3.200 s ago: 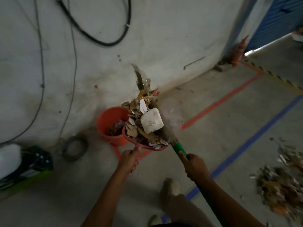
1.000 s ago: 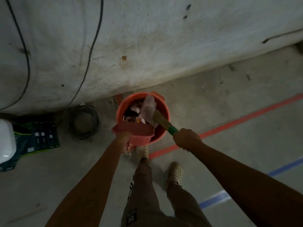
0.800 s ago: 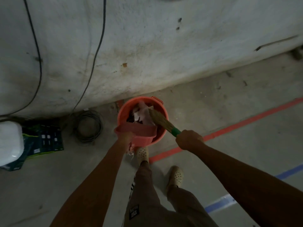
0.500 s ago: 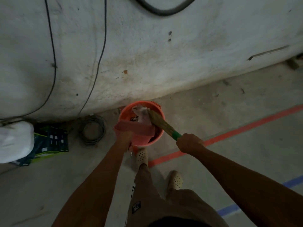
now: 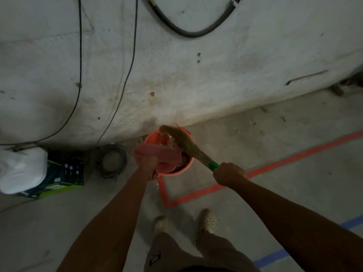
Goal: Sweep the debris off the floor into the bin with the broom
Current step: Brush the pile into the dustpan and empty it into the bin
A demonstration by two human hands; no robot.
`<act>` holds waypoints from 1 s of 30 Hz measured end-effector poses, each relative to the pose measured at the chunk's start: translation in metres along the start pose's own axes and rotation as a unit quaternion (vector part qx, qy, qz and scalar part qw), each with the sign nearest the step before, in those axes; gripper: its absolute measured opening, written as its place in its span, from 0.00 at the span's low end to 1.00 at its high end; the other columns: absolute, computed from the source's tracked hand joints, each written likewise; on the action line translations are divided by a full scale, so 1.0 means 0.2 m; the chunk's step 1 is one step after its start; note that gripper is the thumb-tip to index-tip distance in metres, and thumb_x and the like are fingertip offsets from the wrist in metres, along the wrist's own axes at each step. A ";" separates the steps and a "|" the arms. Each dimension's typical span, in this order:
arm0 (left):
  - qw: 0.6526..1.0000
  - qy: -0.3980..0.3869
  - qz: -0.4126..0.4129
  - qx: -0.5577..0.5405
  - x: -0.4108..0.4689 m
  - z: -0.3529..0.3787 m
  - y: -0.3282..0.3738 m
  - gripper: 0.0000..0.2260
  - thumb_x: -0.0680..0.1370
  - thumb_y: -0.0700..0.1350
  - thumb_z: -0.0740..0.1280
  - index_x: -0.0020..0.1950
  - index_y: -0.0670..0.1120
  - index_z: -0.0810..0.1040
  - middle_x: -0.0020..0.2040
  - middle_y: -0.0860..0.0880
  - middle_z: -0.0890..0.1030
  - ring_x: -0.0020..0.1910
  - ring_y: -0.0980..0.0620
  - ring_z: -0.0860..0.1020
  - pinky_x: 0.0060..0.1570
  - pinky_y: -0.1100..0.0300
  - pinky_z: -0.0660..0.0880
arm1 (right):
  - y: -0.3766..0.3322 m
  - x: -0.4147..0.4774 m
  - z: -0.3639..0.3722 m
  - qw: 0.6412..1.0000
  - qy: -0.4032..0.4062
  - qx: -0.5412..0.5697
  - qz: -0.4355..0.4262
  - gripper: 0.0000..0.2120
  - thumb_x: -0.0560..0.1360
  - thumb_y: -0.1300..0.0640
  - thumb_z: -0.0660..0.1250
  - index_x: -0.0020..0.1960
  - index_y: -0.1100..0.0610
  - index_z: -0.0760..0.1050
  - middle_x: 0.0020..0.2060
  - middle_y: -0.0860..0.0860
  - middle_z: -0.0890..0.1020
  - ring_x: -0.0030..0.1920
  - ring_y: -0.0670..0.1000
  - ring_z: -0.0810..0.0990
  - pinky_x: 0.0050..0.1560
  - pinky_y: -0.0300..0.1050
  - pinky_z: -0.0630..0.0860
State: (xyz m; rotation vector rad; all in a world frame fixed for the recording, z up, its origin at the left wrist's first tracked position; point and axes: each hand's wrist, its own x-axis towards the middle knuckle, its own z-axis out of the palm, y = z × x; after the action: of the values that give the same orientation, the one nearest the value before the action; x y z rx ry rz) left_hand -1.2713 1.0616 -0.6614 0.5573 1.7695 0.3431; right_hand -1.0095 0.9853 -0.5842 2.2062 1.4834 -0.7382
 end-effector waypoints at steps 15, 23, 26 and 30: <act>0.991 -0.051 0.086 0.090 -0.06 -0.33 -0.16 0.13 0.80 0.43 0.60 0.35 0.44 0.66 0.20 0.47 0.62 0.13 0.55 0.60 0.19 0.71 0.59 | -0.19 -0.58 0.26 0.982 0.018 0.135 0.133 0.19 0.80 0.40 0.56 0.47 0.57 0.72 0.37 0.51 0.77 0.38 0.50 0.78 0.39 0.43 0.76; 0.970 0.013 0.197 0.145 0.33 -0.17 -0.56 0.45 0.68 0.79 0.52 0.56 0.39 0.78 0.52 0.35 0.83 0.50 0.33 0.82 0.49 0.37 0.80 | -0.16 -0.88 0.60 0.921 0.114 0.326 0.180 0.20 0.80 0.39 0.54 0.47 0.54 0.72 0.40 0.53 0.79 0.39 0.54 0.78 0.39 0.47 0.75; 0.958 -0.016 0.245 0.149 -0.28 -0.13 -0.45 0.37 0.76 0.71 0.55 0.63 0.39 0.77 0.59 0.34 0.80 0.55 0.33 0.79 0.52 0.47 0.77 | -0.08 -1.02 0.70 0.887 0.169 0.377 0.206 0.18 0.80 0.39 0.55 0.42 0.52 0.69 0.35 0.52 0.78 0.34 0.53 0.77 0.36 0.49 0.75; 0.938 -0.042 0.320 0.126 -0.62 0.02 -0.50 0.35 0.74 0.71 0.54 0.54 0.40 0.78 0.50 0.37 0.82 0.46 0.34 0.81 0.49 0.41 0.79 | 0.14 -1.23 0.83 0.852 0.216 0.411 0.242 0.18 0.81 0.40 0.55 0.42 0.52 0.69 0.32 0.52 0.78 0.31 0.53 0.77 0.32 0.48 0.75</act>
State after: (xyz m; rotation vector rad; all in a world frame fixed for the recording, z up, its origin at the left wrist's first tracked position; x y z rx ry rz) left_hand -1.2620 0.9105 -0.6104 1.3212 1.5200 0.5313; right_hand -1.0938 0.6996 -0.5644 3.3983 0.7043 -0.8226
